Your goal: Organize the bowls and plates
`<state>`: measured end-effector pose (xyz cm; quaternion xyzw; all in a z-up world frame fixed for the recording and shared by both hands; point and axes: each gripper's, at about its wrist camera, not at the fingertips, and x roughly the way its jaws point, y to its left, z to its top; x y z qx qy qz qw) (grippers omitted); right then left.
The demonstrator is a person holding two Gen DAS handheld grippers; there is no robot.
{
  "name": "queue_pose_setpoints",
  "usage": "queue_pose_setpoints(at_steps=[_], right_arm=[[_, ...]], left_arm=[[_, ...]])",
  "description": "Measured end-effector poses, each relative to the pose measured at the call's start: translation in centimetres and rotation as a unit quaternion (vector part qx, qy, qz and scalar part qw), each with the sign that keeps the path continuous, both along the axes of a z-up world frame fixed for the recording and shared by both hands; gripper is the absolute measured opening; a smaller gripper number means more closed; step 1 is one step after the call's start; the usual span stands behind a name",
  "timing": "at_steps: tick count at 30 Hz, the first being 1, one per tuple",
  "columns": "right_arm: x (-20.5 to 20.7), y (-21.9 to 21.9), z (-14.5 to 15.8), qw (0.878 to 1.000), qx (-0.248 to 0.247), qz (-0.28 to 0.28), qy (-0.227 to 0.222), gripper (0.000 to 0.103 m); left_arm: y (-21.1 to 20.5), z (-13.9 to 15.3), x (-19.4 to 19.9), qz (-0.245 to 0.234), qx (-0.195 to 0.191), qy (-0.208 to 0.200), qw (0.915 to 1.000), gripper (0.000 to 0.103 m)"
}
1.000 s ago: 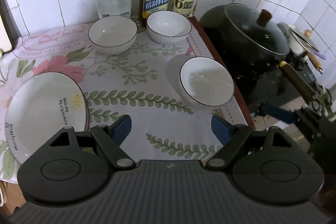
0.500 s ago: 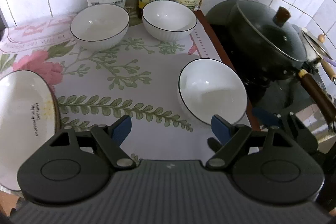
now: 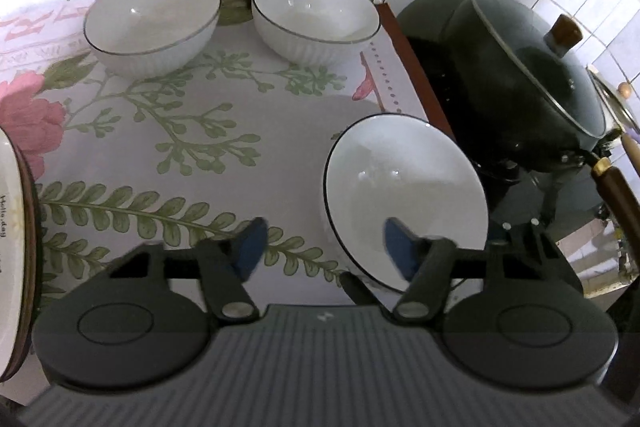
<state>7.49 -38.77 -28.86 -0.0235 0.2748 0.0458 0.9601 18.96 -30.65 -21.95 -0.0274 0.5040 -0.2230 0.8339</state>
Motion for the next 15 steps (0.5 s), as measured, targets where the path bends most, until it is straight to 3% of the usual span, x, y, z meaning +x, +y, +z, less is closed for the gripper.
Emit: queue_pose_setpoints(at_steps=[2, 5, 15], right_arm=[[0.13, -0.12, -0.12, 1.000, 0.002, 0.003, -0.002, 0.099], [0.01, -0.11, -0.20, 1.000, 0.001, 0.004, -0.004, 0.099], [0.05, 0.09, -0.17, 1.000, -0.008, 0.010, -0.010, 0.100]], left_arm=[[-0.06, -0.36, 0.23, -0.003, -0.004, 0.018, 0.9998, 0.032], [-0.16, -0.53, 0.05, -0.013, -0.013, 0.022, 0.9996, 0.023], [-0.52, -0.37, -0.26, -0.020, 0.004, 0.016, 0.9996, 0.019]])
